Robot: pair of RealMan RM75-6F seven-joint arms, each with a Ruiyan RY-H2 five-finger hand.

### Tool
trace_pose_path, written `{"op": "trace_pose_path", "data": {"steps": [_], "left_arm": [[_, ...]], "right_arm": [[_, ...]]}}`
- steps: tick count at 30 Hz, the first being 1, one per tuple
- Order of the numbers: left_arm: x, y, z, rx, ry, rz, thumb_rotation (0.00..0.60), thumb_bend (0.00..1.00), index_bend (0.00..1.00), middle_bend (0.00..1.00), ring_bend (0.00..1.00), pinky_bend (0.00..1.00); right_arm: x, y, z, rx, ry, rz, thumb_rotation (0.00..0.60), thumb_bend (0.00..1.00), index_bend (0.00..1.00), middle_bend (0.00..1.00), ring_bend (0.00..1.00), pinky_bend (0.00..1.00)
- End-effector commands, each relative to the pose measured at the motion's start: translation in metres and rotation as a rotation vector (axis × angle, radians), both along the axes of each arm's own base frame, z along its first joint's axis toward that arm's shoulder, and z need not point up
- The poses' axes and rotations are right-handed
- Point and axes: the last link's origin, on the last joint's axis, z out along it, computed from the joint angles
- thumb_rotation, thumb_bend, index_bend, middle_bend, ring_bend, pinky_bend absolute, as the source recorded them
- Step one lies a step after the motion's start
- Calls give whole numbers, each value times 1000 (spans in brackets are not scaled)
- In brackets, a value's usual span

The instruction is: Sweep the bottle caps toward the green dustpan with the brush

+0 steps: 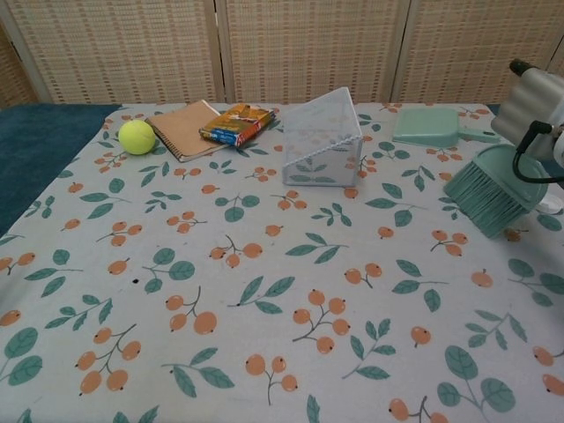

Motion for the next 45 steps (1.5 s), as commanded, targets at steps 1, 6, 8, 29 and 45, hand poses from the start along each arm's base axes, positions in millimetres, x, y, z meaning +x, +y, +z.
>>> {"op": "trace_pose_path", "data": {"steps": [1, 6, 8, 29, 45], "left_arm": [[0, 0, -2, -5, 3, -1, 600, 456, 0, 0, 0, 80], [0, -1, -6, -14, 12, 0, 600, 455, 0, 0, 0, 80], [0, -1, -7, -16, 14, 0, 600, 456, 0, 0, 0, 80], [5, -3, -3, -8, -7, -17, 600, 458, 0, 0, 0, 80], [4, -2, 4, 3, -26, -6, 600, 458, 0, 0, 0, 80]], "right_arm": [[-16, -2, 12, -21, 14, -27, 600, 506, 970, 796, 514, 0], [-40, -4, 34, -57, 64, -59, 600, 506, 970, 796, 514, 0], [-49, -5, 43, -71, 78, -73, 600, 506, 970, 796, 514, 0], [36, 56, 74, 68, -761, 95, 600, 507, 971, 796, 528, 0], [-1, 98, -33, 153, -874, -25, 600, 483, 242, 447, 282, 0]]}}
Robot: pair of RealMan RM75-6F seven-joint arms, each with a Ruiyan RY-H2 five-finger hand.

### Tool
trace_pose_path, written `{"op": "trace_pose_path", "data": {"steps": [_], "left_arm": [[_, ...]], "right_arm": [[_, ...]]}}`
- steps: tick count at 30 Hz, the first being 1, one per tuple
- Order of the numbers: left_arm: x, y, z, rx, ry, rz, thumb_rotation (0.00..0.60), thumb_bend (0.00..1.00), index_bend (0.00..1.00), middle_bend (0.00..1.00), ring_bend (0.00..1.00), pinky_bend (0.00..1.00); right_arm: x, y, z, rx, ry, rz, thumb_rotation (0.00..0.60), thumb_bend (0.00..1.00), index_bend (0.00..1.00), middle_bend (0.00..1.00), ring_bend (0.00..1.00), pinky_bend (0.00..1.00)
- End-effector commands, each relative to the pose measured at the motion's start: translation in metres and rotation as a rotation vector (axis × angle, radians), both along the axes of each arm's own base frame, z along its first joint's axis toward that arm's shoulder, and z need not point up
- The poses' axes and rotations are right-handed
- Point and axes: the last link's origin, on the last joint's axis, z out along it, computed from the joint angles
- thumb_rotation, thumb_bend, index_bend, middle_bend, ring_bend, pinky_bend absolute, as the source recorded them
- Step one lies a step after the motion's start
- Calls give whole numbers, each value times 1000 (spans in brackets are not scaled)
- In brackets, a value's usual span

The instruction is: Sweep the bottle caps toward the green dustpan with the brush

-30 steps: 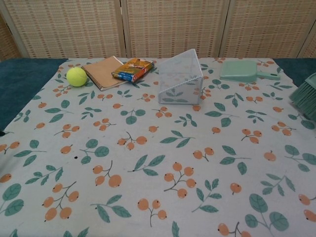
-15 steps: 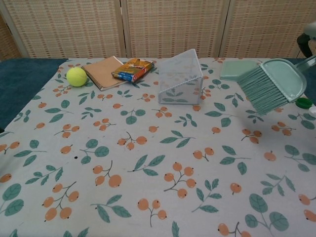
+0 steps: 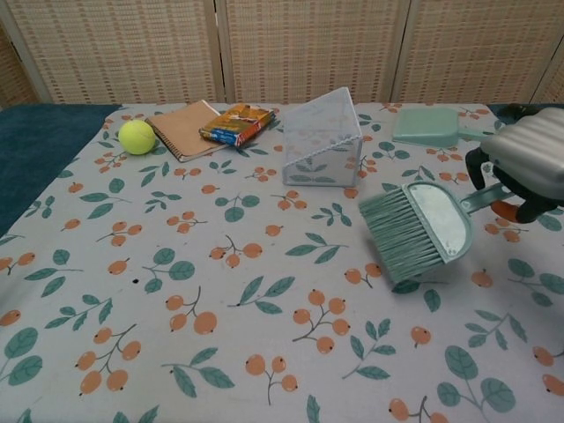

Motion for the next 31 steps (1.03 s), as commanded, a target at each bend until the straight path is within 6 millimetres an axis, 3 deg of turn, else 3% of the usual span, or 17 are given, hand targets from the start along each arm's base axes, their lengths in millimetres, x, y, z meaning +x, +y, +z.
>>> {"op": "trace_pose_path", "data": {"steps": [1, 4, 7, 10, 13, 17, 20, 23, 25, 31], "left_arm": [[-1, 0, 1, 1, 0, 2, 600, 458, 0, 0, 0, 80], [-1, 1, 0, 0, -1, 4, 600, 458, 0, 0, 0, 80], [-1, 1, 0, -4, -1, 6, 600, 457, 0, 0, 0, 80], [0, 1, 2, 3, -6, -1, 600, 457, 0, 0, 0, 80], [5, 0, 6, 24, -30, -23, 600, 457, 0, 0, 0, 80], [13, 0, 15, 74, -83, -82, 600, 457, 0, 0, 0, 74], [19, -1, 20, 116, -130, -142, 600, 457, 0, 0, 0, 67], [21, -4, 23, 136, -154, -182, 600, 457, 0, 0, 0, 61], [20, -5, 24, 135, -152, -182, 600, 457, 0, 0, 0, 56], [19, -3, 28, 136, -168, -165, 600, 457, 0, 0, 0, 45]], "right_arm": [[-19, 15, -19, 50, 53, -58, 600, 435, 86, 335, 217, 0], [-27, 24, -20, 96, 116, -113, 600, 286, 0, 86, 75, 0], [-32, 32, -15, 118, 129, -142, 600, 203, 0, 0, 3, 0], [-36, 42, 2, 98, 96, -142, 600, 164, 0, 0, 0, 0], [-40, 59, 34, 40, 32, -131, 600, 153, 0, 0, 0, 0], [-47, 102, 91, -99, -110, -55, 600, 152, 0, 0, 0, 0], [-65, 139, 123, -194, -190, -33, 600, 151, 0, 0, 0, 0], [-86, 167, 141, -270, -219, -70, 600, 151, 0, 0, 0, 0], [-98, 176, 146, -306, -246, -106, 600, 151, 0, 0, 0, 0], [-109, 177, 158, -315, -280, -136, 600, 151, 0, 0, 0, 0]]}}
